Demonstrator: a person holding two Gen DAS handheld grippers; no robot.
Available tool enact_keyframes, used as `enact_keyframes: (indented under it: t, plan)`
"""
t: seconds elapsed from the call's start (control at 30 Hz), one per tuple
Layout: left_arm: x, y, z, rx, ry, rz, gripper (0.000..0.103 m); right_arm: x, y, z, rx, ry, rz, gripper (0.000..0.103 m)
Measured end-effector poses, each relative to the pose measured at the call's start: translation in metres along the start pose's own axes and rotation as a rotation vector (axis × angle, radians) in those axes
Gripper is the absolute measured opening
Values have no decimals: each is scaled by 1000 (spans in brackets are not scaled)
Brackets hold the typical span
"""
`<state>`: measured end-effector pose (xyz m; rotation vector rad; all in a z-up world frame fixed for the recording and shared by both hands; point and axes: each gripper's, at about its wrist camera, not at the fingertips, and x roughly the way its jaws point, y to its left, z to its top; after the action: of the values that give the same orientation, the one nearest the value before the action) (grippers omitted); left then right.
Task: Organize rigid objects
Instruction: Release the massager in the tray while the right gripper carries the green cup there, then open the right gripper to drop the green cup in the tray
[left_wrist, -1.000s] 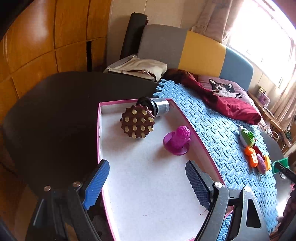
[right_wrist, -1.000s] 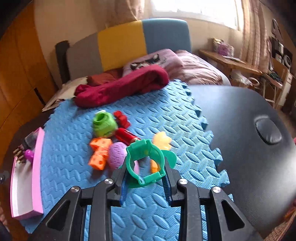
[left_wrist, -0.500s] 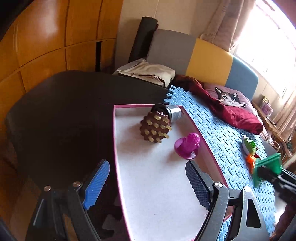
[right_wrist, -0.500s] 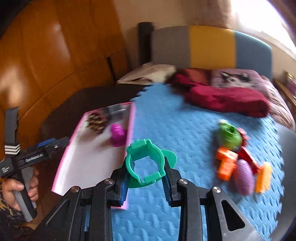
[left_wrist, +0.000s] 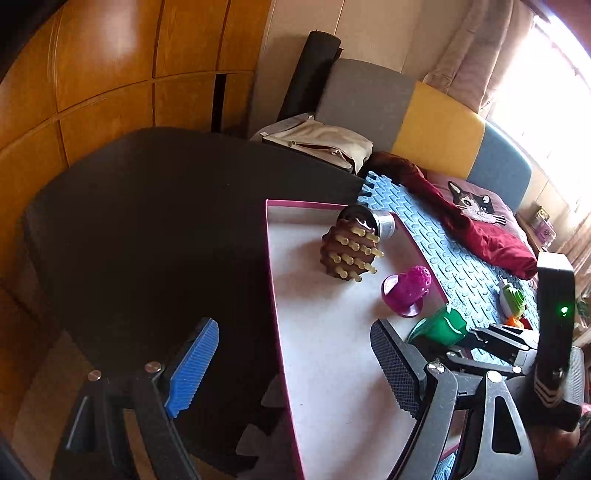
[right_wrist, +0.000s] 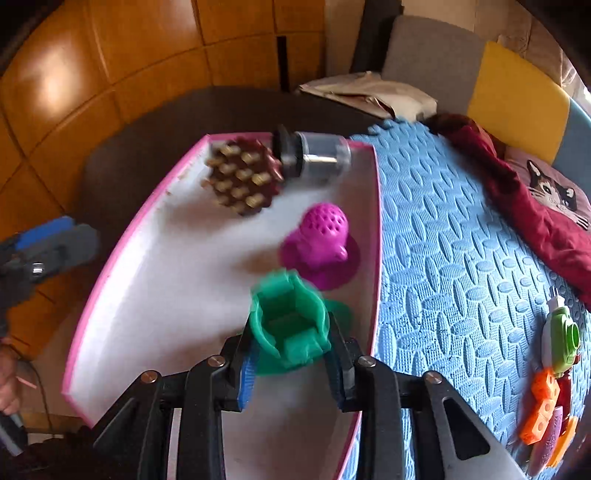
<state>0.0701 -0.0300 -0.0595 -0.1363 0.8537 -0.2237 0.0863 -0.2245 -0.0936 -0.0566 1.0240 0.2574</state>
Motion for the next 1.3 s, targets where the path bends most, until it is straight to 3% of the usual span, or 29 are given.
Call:
enact_keyframes:
  t: [0.3, 0.5, 0.97, 1.3]
  plan:
    - [2, -6, -2, 14, 3, 0, 85, -39, -13, -13, 73, -74, 53, 53]
    - [-9, -14, 0, 49, -29, 6, 85, -65, -28, -25, 123, -128, 24, 56]
    - [-34, -52, 0, 168, -81, -31, 85, -106, -88, -55, 174, -154, -153, 62]
    - [-40, -85, -3, 247, -78, -63, 85, -144, -190, -99, 391, -217, -368, 62]
